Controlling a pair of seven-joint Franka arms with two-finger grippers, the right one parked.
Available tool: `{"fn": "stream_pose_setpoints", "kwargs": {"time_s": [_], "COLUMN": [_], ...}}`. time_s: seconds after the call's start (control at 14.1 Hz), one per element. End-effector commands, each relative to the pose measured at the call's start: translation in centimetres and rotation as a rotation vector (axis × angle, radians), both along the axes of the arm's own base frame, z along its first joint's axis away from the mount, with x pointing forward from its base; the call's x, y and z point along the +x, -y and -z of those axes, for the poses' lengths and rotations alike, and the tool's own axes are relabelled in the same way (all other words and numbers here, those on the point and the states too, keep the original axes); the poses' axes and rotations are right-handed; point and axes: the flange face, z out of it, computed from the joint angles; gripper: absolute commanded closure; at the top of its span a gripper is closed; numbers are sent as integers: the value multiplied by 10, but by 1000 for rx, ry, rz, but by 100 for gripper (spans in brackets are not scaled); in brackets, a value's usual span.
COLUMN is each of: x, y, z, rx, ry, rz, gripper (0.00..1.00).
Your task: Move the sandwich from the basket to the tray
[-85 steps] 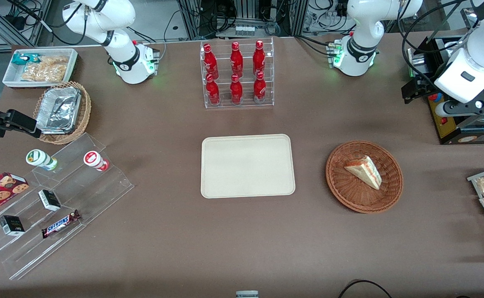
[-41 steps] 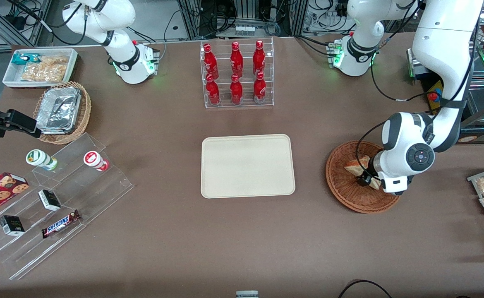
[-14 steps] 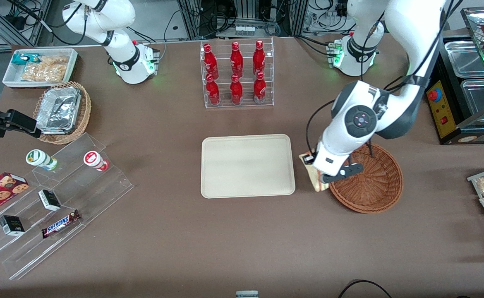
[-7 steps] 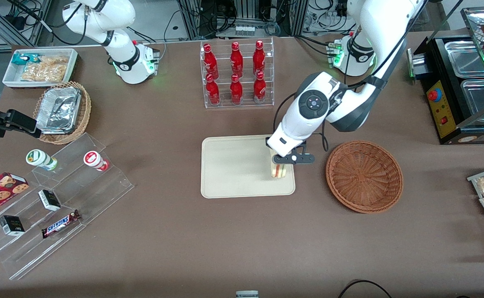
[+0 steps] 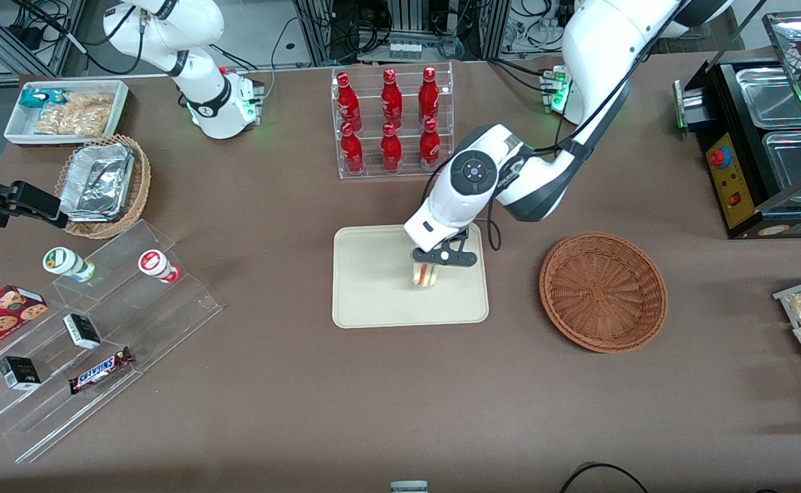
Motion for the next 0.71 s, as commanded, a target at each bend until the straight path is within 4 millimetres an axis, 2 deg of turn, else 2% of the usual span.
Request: {"fn": "stream_pose_setpoints", "kwargs": {"time_s": [0.0, 0.14, 0.35, 0.57, 0.64], "x": [19, 24, 25, 28, 28], "y": [32, 44, 44, 42, 42], "z": [22, 32, 44, 53, 54], "rx": [22, 18, 34, 48, 48], "ry": [19, 14, 13, 13, 13], "rz": [-58, -70, -78, -80, -80], "gripper": [87, 87, 82, 66, 54]}}
